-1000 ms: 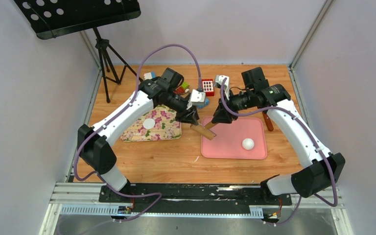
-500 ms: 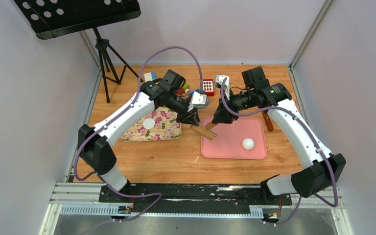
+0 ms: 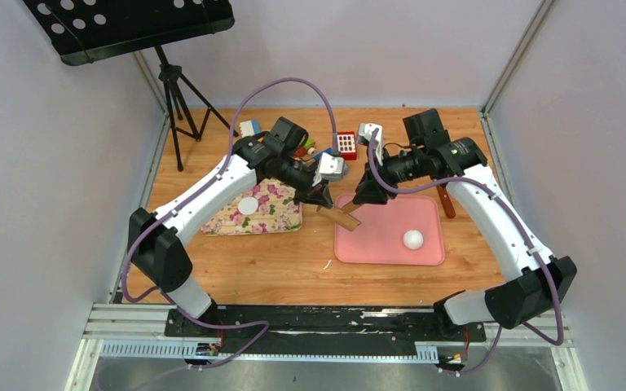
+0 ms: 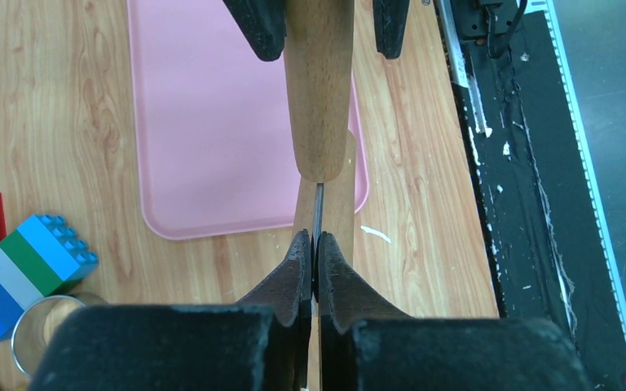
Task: Roll out the dumpling wrappers from the dough
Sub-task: Pick up the rolling pin from the center of the board.
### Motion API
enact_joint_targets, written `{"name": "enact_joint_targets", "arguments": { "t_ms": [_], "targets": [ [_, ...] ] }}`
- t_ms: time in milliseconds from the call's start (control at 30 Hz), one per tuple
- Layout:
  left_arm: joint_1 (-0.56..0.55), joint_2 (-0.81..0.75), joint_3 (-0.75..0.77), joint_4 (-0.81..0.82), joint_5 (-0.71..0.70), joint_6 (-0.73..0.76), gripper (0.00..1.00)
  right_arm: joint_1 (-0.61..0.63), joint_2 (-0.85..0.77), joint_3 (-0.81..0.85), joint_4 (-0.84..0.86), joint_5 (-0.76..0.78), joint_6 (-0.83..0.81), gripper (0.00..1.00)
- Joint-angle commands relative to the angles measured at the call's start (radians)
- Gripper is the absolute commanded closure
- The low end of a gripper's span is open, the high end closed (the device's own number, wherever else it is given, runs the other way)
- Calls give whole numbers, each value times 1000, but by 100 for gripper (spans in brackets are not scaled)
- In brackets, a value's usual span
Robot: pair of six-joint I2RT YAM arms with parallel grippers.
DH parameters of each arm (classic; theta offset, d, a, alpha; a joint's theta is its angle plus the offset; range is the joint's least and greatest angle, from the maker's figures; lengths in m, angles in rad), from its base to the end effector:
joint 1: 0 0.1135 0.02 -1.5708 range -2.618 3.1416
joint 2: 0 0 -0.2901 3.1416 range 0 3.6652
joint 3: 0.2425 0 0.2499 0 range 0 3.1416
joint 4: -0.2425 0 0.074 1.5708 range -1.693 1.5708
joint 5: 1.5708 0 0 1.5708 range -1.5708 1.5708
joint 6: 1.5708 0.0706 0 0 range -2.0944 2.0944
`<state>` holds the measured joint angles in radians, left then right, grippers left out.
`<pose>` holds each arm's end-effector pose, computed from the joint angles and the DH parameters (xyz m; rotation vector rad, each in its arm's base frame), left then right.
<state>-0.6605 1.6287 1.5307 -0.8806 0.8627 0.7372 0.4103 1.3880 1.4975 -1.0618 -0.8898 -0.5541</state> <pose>0.2443 -0.2577 0.3396 1.7490 1.5729 -1.0441 0.2262 0.1582 0.3884 -1.3641 1.8577 1.0312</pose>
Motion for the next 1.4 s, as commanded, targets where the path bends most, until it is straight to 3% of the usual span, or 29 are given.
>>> {"name": "enact_joint_targets", "arguments": {
  "t_ms": [0, 67, 100, 233, 633, 867, 1133, 1367],
  "targets": [
    [-3, -64, -14, 58, 1, -50, 100, 4, -26, 54, -1, -45, -49, 93],
    [-2, -82, -17, 82, -30, -79, 100, 4, -35, 47, -13, -12, -83, 54],
    [-3, -95, -17, 73, -36, -72, 100, 3, -42, 41, -18, 5, -100, 42],
    [-3, -151, -36, 63, -29, -60, 100, 3, -80, 13, -19, 69, -158, 20],
    [-3, -145, 6, -14, 8, -40, 100, 12, -33, 7, 0, 104, -165, 20],
    [-2, -132, 16, -12, 11, -52, 100, 81, 5, 21, -6, 125, -159, 21],
    [-2, -120, 16, -12, 21, -55, 100, 112, 35, 28, -8, 105, -153, 34],
    [-3, -118, 14, -8, 17, -62, 100, 131, 43, 33, -45, 172, -177, 33]
  ]
}}
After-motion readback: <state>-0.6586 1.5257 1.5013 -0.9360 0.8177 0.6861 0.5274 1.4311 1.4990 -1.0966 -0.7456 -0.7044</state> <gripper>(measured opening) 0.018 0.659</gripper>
